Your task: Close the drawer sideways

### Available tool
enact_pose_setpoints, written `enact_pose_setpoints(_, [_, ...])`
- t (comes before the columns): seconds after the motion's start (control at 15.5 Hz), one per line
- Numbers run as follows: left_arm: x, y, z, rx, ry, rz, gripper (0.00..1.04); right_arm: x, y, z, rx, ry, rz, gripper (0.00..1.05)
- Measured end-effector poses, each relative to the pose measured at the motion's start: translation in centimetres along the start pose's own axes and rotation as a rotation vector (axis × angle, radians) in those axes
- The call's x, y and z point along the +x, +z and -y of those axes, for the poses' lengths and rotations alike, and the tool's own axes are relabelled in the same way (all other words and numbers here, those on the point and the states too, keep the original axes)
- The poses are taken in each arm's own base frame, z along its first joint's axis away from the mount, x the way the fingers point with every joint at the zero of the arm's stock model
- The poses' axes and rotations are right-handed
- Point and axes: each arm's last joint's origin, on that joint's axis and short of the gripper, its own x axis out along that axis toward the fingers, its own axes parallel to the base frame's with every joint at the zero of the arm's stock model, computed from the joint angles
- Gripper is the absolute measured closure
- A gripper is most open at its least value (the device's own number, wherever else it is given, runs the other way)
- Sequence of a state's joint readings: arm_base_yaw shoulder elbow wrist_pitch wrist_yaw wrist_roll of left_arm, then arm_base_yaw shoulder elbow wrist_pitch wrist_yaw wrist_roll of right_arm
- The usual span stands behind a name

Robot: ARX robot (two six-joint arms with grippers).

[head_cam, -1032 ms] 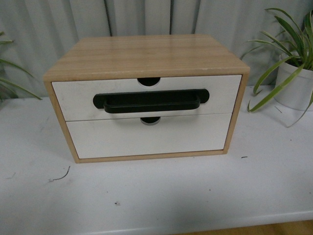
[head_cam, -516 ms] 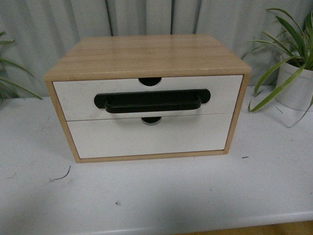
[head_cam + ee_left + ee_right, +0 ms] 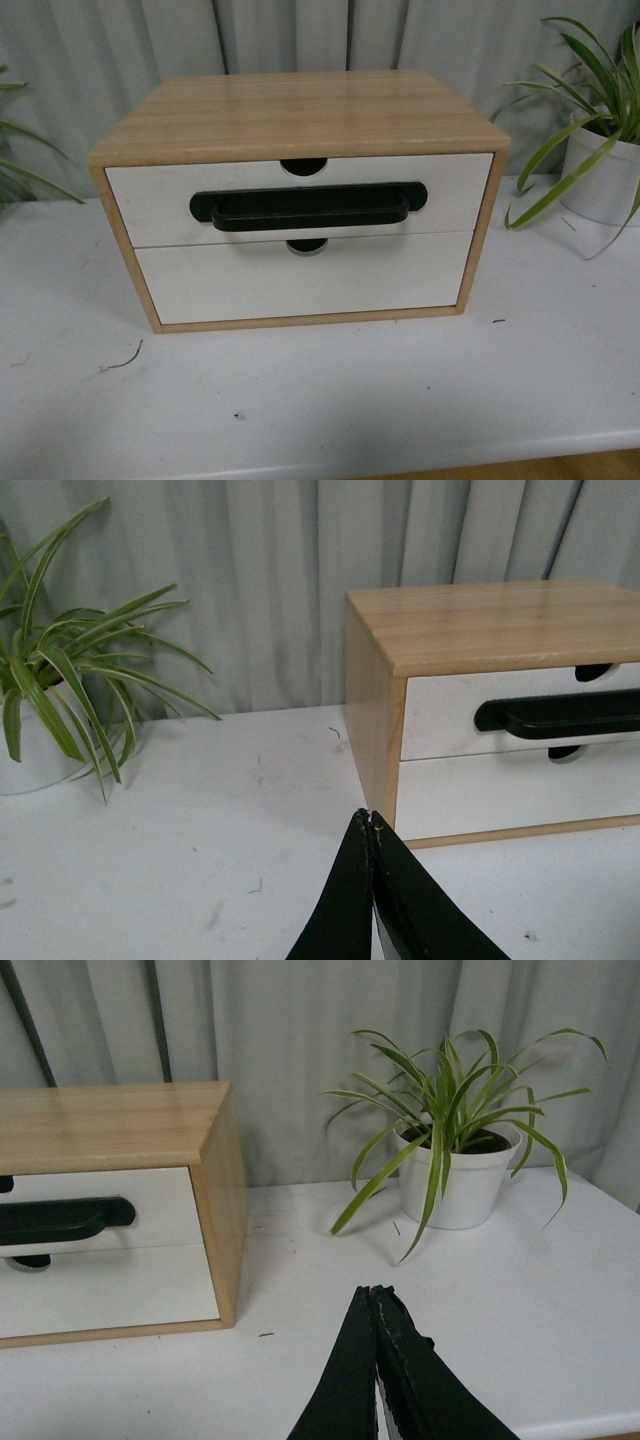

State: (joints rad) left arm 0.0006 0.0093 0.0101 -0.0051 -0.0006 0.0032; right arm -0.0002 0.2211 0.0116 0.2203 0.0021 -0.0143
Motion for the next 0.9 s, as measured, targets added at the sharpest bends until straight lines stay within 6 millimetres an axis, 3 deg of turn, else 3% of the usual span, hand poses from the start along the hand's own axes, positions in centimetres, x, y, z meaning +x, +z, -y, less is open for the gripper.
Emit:
enact_pose_setpoints(0.65, [0.0,0.0,0.0,0.000,0.000,0.002,1.03,-1.4,-0.3,0.0,0.000,0.002,-0.006,1.02])
enact_pose_setpoints(0.71, [0.0,0.0,0.0,-0.002,0.000,0.002,0.91,-1.4,-0.3,0.0,0.000,0.002,-0.006,0.89])
enact_pose_setpoints(0.9, [0.0,0.0,0.0,-0.002,0.000,0.002,0.64,-1.4,-0.3,0.0,0.000,0.002,-0.006,0.62])
